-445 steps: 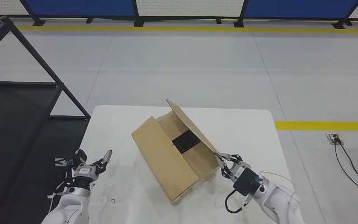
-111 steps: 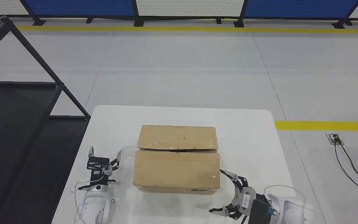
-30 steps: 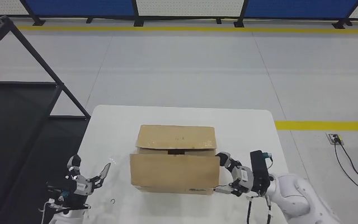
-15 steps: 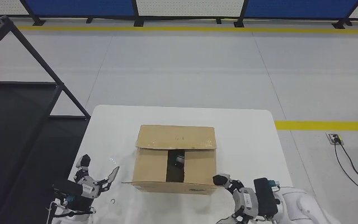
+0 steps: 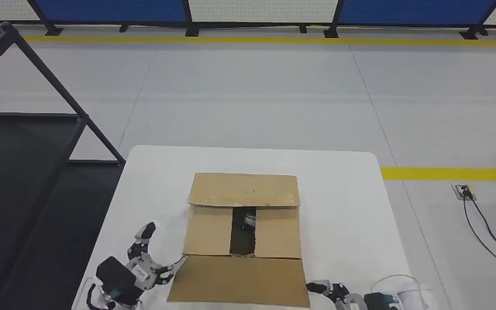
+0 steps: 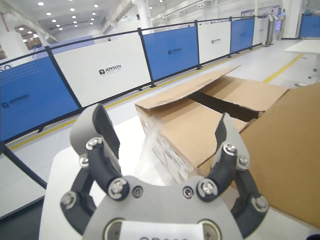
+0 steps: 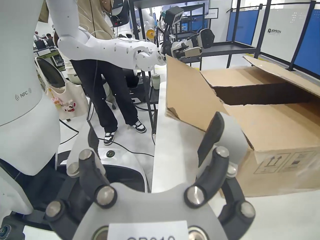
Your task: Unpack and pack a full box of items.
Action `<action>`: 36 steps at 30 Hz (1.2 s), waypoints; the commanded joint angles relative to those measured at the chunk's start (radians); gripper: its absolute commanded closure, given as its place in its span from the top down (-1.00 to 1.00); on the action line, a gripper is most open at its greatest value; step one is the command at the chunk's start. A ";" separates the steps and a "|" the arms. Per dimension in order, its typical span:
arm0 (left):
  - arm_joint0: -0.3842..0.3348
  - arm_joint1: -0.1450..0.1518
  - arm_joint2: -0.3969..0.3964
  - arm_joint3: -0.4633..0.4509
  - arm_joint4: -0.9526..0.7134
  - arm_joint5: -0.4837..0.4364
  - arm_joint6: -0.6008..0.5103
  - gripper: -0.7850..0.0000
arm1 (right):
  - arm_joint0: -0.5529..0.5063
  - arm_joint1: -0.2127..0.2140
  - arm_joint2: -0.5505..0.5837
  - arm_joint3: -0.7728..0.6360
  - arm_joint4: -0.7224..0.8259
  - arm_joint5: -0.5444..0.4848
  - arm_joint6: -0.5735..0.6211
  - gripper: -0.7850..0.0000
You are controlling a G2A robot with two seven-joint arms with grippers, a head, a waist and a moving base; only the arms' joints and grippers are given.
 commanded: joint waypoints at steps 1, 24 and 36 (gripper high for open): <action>0.001 0.002 0.002 0.004 0.023 -0.010 0.001 1.00 | 0.018 0.002 -0.027 0.010 0.029 0.000 0.007 1.00; 0.028 0.025 -0.032 0.015 0.082 -0.072 0.000 1.00 | 0.126 -0.003 -0.051 0.127 0.473 0.000 0.013 1.00; 0.028 0.025 -0.032 0.015 0.082 -0.072 0.000 1.00 | 0.259 -0.057 -0.169 0.137 0.958 0.047 0.463 1.00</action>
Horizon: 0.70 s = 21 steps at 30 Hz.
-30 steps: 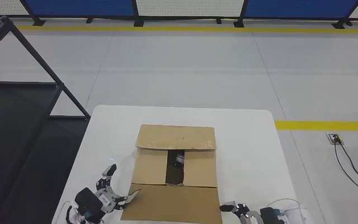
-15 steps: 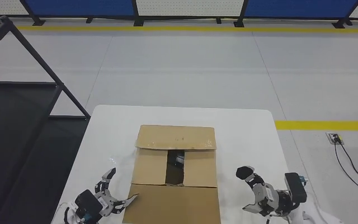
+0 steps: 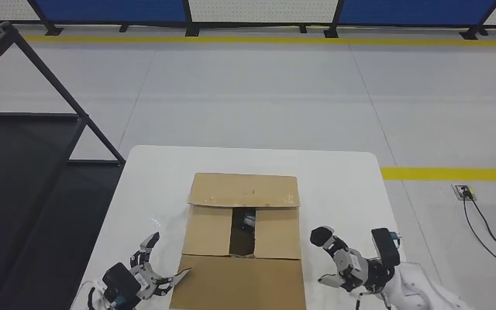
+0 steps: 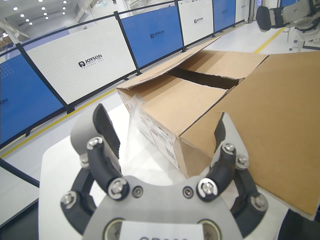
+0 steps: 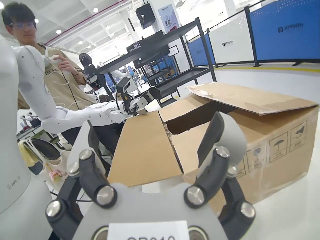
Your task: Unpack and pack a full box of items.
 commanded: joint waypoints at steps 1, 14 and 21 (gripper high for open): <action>0.000 0.000 0.000 0.000 0.000 0.000 0.000 1.00 | 0.044 -0.012 -0.028 0.016 0.172 0.041 0.130 1.00; 0.000 0.000 0.000 0.000 0.000 0.000 0.000 1.00 | 0.269 -0.091 -0.141 0.123 0.700 0.196 0.715 1.00; 0.000 0.000 0.000 0.000 0.000 0.000 0.000 1.00 | 0.269 -0.112 -0.118 0.150 0.728 0.157 0.727 1.00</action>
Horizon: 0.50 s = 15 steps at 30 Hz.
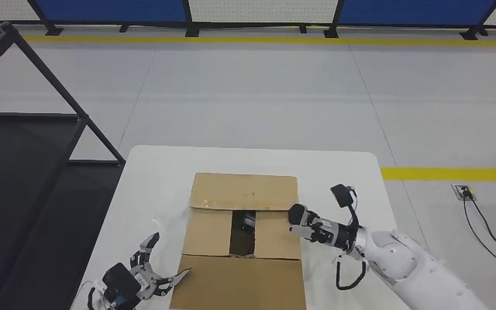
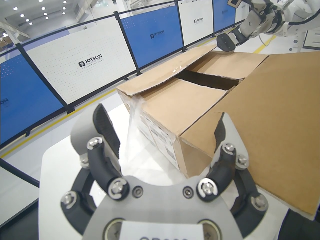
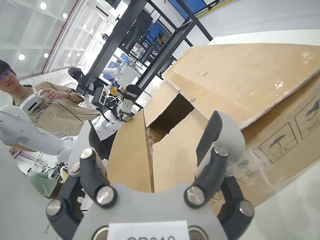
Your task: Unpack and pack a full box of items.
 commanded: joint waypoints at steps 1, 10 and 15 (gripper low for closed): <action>0.000 0.000 0.000 0.000 0.000 0.000 0.000 1.00 | -0.009 -0.002 0.019 0.011 0.007 -0.015 -0.027 1.00; 0.000 0.000 0.000 0.000 0.000 0.000 0.000 1.00 | -0.080 0.010 0.111 0.038 0.026 -0.039 -0.032 1.00; 0.000 0.000 0.000 0.000 0.000 0.000 0.000 1.00 | -0.109 0.008 0.134 0.030 0.063 -0.062 0.001 1.00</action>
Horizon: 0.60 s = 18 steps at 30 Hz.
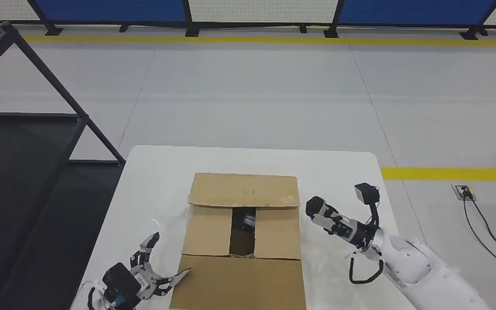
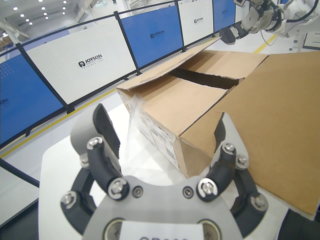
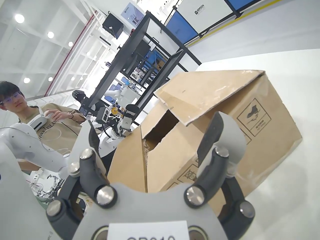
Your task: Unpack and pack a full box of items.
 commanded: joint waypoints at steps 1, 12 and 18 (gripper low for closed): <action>0.000 0.000 0.000 0.000 0.000 0.000 0.000 1.00 | -0.006 -0.003 -0.001 -0.010 0.022 -0.020 0.030 1.00; 0.000 0.000 0.000 0.000 0.000 0.000 0.000 1.00 | 0.058 -0.044 -0.037 0.016 0.113 0.032 0.182 1.00; 0.000 0.000 0.000 0.000 0.000 0.000 0.000 1.00 | 0.075 -0.064 -0.035 0.040 0.125 0.041 0.197 1.00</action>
